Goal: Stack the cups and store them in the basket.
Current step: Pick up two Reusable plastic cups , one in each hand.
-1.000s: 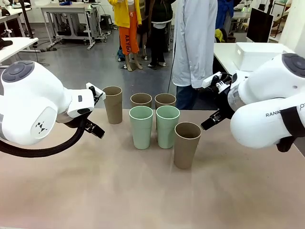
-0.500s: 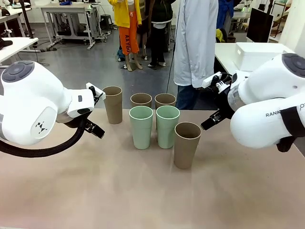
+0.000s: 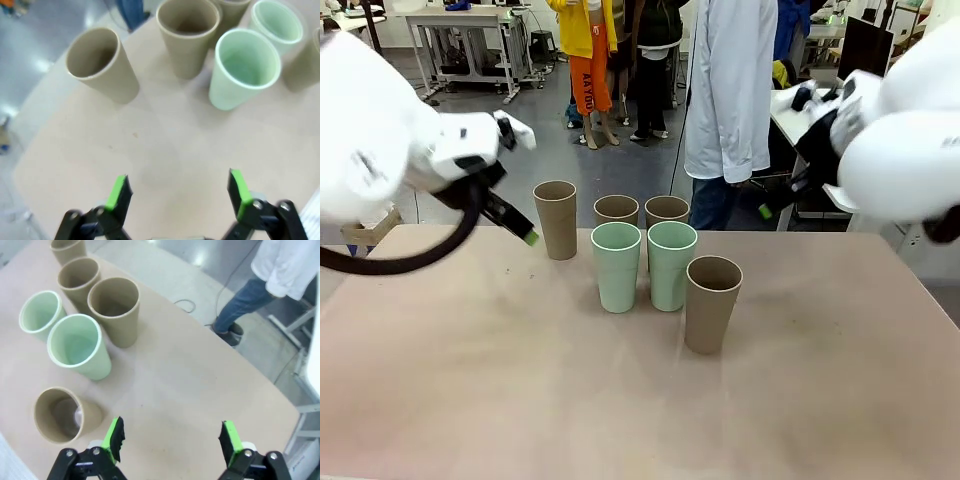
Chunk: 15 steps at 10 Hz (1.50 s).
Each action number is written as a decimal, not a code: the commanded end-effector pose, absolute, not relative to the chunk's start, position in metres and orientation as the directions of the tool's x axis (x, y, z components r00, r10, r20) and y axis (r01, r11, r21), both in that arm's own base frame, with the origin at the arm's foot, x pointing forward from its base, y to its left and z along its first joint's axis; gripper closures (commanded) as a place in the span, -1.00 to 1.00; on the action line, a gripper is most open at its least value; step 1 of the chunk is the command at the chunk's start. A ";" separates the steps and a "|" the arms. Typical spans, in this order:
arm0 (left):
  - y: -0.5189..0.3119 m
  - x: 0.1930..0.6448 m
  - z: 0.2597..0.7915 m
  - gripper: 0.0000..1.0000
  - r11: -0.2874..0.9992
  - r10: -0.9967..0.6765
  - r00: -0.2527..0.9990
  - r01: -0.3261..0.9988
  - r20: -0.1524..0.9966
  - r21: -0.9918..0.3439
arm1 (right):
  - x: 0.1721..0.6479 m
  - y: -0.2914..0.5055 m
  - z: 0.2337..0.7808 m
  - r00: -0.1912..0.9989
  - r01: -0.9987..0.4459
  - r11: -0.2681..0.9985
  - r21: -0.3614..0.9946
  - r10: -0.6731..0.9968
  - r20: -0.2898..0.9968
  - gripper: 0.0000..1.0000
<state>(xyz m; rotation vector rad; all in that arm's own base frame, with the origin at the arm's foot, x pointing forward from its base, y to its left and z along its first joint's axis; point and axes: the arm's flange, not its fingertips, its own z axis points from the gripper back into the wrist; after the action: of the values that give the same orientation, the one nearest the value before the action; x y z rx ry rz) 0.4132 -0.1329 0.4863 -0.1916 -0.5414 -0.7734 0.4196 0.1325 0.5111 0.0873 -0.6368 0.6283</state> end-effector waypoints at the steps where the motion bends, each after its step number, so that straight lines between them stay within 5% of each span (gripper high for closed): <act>1: -0.081 0.426 0.512 -1.00 0.541 -0.702 0.485 0.839 0.521 -0.052 | 0.417 0.075 0.532 0.519 -0.750 0.660 -0.054 0.637 0.570 -1.00; 5: 0.011 0.407 0.522 -1.00 0.299 -0.634 0.232 0.953 0.738 -0.043 | 0.388 -0.044 0.524 0.295 -0.856 0.513 -0.071 0.596 0.747 -1.00; 11: 0.059 0.316 0.477 -1.00 0.297 -0.537 0.105 0.952 0.837 0.071 | 0.341 -0.111 0.477 0.213 -0.890 0.455 -0.025 0.465 0.859 -1.00; 15: 0.069 0.315 0.472 -1.00 0.322 -0.486 0.098 0.944 0.869 0.073 | 0.344 -0.121 0.472 0.226 -0.888 0.461 0.014 0.409 0.884 -1.00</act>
<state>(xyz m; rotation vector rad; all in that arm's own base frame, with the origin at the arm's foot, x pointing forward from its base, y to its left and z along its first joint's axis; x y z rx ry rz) 0.3216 0.0759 0.4834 -0.5871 -0.9308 -1.1398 0.3383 -0.1198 0.4715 0.5950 -0.9440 0.9609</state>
